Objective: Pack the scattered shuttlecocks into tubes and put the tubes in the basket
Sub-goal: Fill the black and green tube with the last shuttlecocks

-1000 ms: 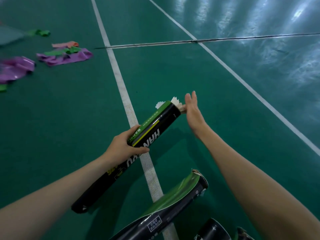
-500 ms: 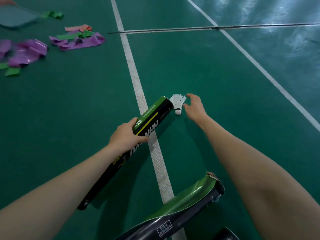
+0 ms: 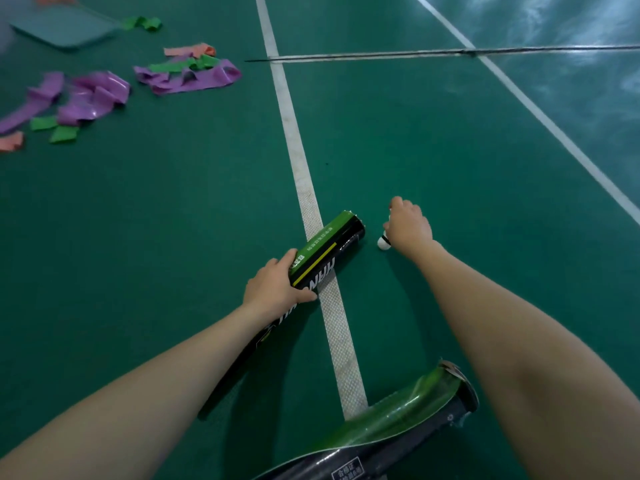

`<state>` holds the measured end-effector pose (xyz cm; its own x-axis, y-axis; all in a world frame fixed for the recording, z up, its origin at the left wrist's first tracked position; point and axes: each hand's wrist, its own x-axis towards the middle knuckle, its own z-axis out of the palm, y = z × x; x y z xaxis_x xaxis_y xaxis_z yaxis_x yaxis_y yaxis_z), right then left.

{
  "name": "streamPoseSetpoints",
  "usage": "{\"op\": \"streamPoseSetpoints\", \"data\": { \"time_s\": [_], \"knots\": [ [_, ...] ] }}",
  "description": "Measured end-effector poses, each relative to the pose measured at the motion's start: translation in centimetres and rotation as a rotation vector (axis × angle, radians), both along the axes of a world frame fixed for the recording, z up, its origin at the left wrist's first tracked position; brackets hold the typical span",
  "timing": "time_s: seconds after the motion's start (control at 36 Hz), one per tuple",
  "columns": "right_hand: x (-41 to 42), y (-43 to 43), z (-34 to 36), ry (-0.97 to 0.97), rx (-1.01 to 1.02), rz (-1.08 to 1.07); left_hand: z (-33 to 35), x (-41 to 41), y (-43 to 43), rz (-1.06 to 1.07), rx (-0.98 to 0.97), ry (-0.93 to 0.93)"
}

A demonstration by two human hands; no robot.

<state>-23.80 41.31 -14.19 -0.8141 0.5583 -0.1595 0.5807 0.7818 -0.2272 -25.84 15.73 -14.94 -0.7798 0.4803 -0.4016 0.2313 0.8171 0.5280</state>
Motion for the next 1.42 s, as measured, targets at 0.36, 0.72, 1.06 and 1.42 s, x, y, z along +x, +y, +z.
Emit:
{"op": "streamPoseSetpoints", "data": {
  "time_s": [0.36,0.72,1.06,1.42],
  "knots": [
    [5.6,-1.2,9.5,0.842,-0.324,-0.32,4.7,0.3,1.2,-0.046,0.299,-0.048],
    [8.3,-5.5,22.5,0.907,-0.147,0.128,13.1,3.7,1.2,-0.075,0.708,-0.015],
    [11.6,-11.0,29.2,0.651,0.175,0.49,14.2,7.2,2.8,-0.057,0.832,-0.006],
    [13.7,-11.2,29.7,0.469,0.139,0.58,13.3,7.6,2.8,-0.172,0.793,-0.03]
  ]
}}
